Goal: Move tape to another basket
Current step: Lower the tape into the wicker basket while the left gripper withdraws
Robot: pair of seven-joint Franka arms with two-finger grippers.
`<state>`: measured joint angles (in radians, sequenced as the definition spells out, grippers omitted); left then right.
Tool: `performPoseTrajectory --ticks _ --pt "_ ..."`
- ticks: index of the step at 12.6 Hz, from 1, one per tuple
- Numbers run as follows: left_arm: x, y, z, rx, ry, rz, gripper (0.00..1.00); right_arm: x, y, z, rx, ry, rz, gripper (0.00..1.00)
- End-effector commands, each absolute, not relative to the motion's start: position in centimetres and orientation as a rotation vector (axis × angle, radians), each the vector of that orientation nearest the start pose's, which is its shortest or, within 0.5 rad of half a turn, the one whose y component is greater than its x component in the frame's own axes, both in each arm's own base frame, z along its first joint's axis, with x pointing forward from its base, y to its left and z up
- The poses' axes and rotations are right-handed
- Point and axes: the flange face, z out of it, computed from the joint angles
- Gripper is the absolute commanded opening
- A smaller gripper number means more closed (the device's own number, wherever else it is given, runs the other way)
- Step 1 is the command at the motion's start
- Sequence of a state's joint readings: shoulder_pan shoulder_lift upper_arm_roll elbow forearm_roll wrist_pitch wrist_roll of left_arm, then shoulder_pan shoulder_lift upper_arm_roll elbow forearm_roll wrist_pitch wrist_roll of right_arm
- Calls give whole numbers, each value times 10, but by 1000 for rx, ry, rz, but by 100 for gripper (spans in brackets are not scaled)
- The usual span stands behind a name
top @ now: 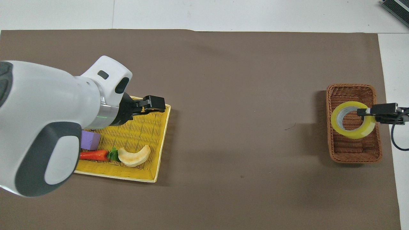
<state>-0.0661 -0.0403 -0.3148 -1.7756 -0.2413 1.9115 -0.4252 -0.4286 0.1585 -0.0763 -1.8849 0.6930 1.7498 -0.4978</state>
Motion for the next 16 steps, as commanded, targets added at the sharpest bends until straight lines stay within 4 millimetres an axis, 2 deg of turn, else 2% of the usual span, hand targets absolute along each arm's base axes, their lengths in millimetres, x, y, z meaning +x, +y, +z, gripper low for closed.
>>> performPoseTrajectory --ticks 1,2,3,4,5,8,10,14,15,16 --pt "536 -168 603 -3280 -44 -175 100 528 -262 396 -2399 265 -104 0" --pt "544 -139 609 -3262 -4 -177 100 524 -280 374 -2352 277 -135 0" --pt "549 -113 614 -3248 53 -178 100 522 -290 359 -2328 254 -162 0" --pt "552 -88 614 -3225 119 -163 100 522 -291 355 -2320 245 -172 0" --pt "549 -79 616 -3209 133 -136 100 522 -290 349 -2285 262 -186 0" --pt "548 -68 634 -3114 153 -61 100 520 -290 339 -2264 226 -219 0" --pt "543 -62 627 -3114 115 -15 100 518 -290 334 -2286 210 -227 0" --pt "544 -61 628 -3115 112 -27 100 514 -285 325 -2331 174 -208 1" --pt "544 -62 628 -3115 115 -25 100 514 -286 325 -2336 172 -205 11" --pt "544 -62 629 -3115 115 -29 100 513 -285 324 -2340 166 -197 15"
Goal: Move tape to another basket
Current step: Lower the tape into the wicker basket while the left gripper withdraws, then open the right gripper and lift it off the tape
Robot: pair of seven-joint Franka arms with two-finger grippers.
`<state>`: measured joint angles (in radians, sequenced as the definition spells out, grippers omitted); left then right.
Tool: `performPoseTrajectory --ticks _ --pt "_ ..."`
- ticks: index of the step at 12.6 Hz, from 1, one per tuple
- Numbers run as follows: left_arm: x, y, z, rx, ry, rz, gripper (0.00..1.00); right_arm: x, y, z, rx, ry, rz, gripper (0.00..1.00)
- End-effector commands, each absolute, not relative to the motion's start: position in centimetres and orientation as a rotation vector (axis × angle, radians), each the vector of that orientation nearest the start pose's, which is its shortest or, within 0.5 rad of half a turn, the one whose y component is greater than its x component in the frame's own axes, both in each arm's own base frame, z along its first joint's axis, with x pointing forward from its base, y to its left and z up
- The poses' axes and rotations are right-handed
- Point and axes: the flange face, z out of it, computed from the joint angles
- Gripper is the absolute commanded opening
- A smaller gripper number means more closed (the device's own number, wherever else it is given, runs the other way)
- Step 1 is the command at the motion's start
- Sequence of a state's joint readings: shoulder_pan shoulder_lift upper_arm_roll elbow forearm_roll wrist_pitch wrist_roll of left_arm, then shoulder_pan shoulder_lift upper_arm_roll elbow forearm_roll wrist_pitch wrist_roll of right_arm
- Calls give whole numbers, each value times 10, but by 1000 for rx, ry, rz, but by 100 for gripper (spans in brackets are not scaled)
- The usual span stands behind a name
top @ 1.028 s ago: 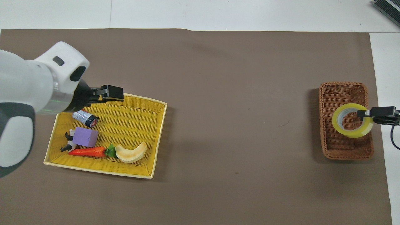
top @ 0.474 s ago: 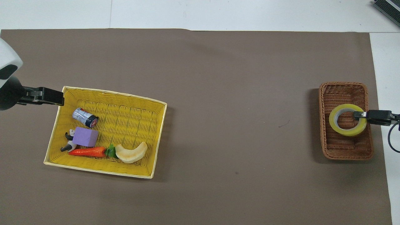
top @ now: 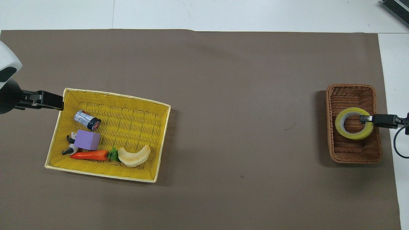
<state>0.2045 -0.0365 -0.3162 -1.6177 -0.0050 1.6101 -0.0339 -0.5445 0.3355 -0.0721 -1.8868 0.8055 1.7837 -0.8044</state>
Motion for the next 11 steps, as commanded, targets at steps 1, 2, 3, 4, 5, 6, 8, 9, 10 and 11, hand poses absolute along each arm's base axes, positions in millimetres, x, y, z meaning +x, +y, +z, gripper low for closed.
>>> performPoseTrajectory --ticks 1,2,3,4,5,6,8,9,10,11 --pt "544 -61 628 -3115 112 -27 100 509 -287 313 -2332 161 -186 19" --pt "544 -61 628 -3115 112 -27 100 508 -288 305 -2332 114 -197 23" --pt "545 -56 630 -3115 101 -39 100 508 -289 305 -2332 104 -203 36" --pt "544 -53 632 -3114 93 -39 100 509 -290 306 -2336 98 -209 73" --pt "542 -61 634 -3114 112 -44 100 511 -290 308 -2331 97 -216 100" --pt "543 -59 636 -3112 115 -59 100 514 -291 311 -2329 96 -230 100" --pt "544 -51 637 -3119 94 -69 100 529 -289 330 -2362 64 -254 100" --pt "544 -45 637 -3124 75 -64 100 543 -282 344 -2381 18 -273 100" --pt "544 -39 638 -3125 55 -66 100 556 -276 361 -2424 -27 -307 100" --pt "543 -30 639 -3125 31 -64 100 572 -268 381 -2513 -62 -342 100"
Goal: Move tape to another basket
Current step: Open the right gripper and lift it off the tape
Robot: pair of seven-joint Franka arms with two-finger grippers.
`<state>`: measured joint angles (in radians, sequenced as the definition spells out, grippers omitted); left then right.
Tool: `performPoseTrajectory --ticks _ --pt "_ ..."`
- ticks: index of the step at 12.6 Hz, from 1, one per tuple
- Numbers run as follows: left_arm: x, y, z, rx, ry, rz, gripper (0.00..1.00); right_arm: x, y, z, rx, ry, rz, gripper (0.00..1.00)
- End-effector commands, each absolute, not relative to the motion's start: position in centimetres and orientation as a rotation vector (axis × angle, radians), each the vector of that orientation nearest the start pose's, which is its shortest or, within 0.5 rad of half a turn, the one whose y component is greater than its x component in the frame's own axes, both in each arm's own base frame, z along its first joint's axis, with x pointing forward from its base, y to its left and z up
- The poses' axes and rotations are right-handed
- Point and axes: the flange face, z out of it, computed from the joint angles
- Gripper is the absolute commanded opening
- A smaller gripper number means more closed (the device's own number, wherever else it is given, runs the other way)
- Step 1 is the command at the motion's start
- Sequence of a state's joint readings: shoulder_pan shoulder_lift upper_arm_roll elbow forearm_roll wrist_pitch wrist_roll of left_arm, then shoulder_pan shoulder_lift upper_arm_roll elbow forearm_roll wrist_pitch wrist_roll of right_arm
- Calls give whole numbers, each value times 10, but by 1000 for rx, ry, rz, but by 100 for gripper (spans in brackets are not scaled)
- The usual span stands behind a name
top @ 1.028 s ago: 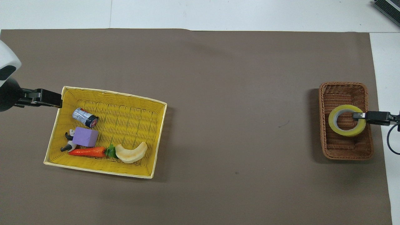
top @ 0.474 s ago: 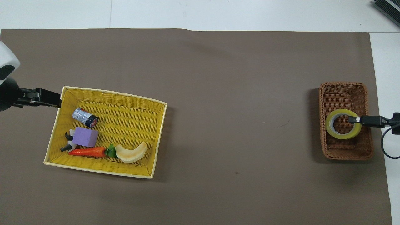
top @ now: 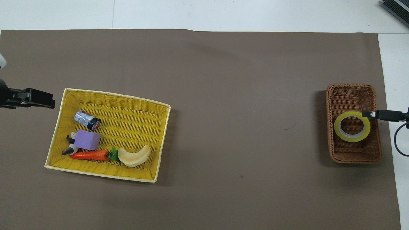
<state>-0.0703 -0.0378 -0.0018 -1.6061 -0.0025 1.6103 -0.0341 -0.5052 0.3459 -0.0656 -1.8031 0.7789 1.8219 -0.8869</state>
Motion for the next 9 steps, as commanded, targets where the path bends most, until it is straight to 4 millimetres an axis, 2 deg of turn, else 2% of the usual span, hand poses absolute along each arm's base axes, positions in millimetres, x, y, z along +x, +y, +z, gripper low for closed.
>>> performPoseTrajectory --ticks 1,3,5,7,9 --pt "543 -22 639 -3125 10 -61 100 580 -262 401 -2587 -62 -341 100" --pt "543 -14 639 -3125 -12 -58 100 598 -231 438 -2701 -106 -306 100" --pt "543 -15 639 -3125 -10 -58 100 611 -199 473 -2861 -142 -313 100" --pt "543 -15 639 -3125 -10 -58 100 614 -177 487 -2929 -16 -285 100" --pt "543 -14 639 -3125 -12 -58 100 615 -147 502 -3016 35 -249 100"
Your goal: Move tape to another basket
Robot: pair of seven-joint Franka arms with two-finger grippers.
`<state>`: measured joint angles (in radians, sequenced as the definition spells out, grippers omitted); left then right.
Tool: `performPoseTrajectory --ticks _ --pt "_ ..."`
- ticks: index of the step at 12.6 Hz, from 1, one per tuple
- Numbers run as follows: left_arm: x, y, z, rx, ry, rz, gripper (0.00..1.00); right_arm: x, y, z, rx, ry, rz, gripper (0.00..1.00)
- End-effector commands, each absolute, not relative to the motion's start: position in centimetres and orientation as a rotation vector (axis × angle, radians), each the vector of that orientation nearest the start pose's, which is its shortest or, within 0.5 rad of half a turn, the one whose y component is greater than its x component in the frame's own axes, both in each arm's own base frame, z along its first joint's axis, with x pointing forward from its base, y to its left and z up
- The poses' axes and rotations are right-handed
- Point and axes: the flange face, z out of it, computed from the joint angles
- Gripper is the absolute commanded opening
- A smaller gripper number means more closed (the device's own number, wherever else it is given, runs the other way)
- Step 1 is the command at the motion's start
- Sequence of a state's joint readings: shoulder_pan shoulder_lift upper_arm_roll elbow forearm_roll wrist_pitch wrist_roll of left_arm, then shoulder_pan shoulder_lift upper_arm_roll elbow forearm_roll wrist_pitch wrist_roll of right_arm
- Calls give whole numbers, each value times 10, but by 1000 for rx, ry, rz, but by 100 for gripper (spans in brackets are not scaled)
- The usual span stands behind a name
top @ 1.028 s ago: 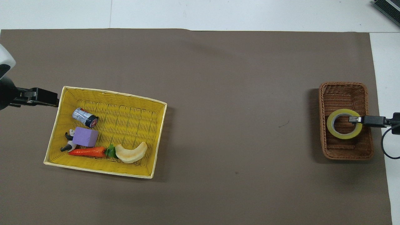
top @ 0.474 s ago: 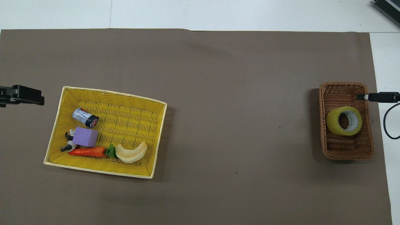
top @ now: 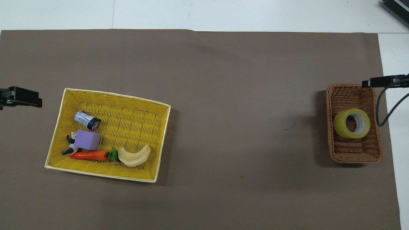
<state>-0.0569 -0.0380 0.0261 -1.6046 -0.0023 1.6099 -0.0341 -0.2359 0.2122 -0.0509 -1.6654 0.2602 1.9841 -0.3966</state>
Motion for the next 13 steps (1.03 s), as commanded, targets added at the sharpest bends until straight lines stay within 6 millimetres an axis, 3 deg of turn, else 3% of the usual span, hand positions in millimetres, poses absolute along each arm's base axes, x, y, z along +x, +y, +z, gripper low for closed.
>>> performPoseTrajectory --ticks 1,5,8,11,13 --pt "543 -15 639 -3125 -10 -58 100 614 -131 508 -3041 81 -233 100" --pt "543 -15 638 -3125 -10 -56 100 598 -54 528 -3128 209 -203 100" --pt "543 -15 638 -3125 -10 -56 100 586 -10 549 -3126 279 -186 100" --pt "543 -15 638 -3125 -10 -56 100 569 18 582 -3114 317 -190 100" --pt "543 -15 638 -3125 -10 -56 100 562 18 605 -3115 325 -196 100"
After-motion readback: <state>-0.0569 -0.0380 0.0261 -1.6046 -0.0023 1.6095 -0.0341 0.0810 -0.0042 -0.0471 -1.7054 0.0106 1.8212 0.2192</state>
